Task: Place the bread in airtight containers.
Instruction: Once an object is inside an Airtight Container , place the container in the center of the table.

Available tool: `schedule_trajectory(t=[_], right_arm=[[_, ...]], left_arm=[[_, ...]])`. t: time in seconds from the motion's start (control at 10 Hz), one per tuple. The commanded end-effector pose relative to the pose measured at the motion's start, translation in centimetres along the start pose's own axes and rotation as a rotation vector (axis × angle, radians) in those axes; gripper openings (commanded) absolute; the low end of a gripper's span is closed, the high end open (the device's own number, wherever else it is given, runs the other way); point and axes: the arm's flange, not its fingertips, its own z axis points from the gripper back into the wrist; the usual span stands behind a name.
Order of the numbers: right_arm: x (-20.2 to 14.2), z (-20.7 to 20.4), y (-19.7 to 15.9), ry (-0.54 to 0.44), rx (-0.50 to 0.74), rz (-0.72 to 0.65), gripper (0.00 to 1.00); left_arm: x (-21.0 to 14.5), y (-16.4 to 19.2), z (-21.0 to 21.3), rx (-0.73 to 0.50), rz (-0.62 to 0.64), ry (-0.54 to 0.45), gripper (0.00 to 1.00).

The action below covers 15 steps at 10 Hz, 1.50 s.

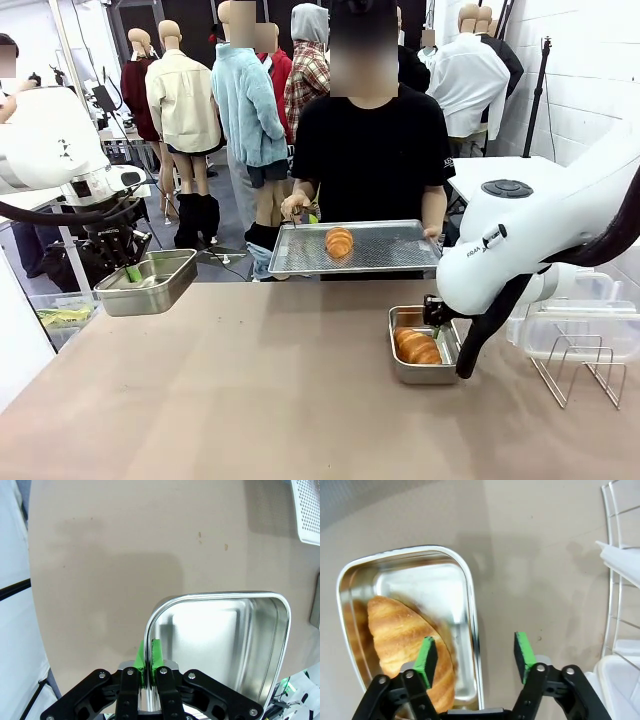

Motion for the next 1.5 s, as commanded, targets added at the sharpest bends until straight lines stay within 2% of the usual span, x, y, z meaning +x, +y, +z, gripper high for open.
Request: schedule_trajectory(t=[0.0, 0.6, 0.7, 0.8, 1.4], right_arm=[[0.5, 1.7, 0.1, 0.006, -0.02, -0.001, 1.0], [2.6, 9.0, 0.9, -0.093, -0.116, 0.047, 1.0], [3.3, 9.3, 1.1, -0.076, -0.145, 0.056, 1.0], [2.3, 8.2, 0.4, -0.073, -0.067, 0.064, 1.0], [2.3, 8.2, 0.4, -0.073, -0.067, 0.064, 1.0]], left_arm=[[0.1, 0.1, 0.3, 0.004, 0.0, -0.01, 0.0], [0.1, 0.1, 0.3, 0.004, 0.0, -0.01, 0.0], [0.1, 0.1, 0.3, 0.004, 0.0, -0.01, 0.0], [0.1, 0.1, 0.3, 0.004, 0.0, -0.01, 0.0], [0.1, 0.1, 0.3, 0.004, 0.0, -0.01, 0.0]])
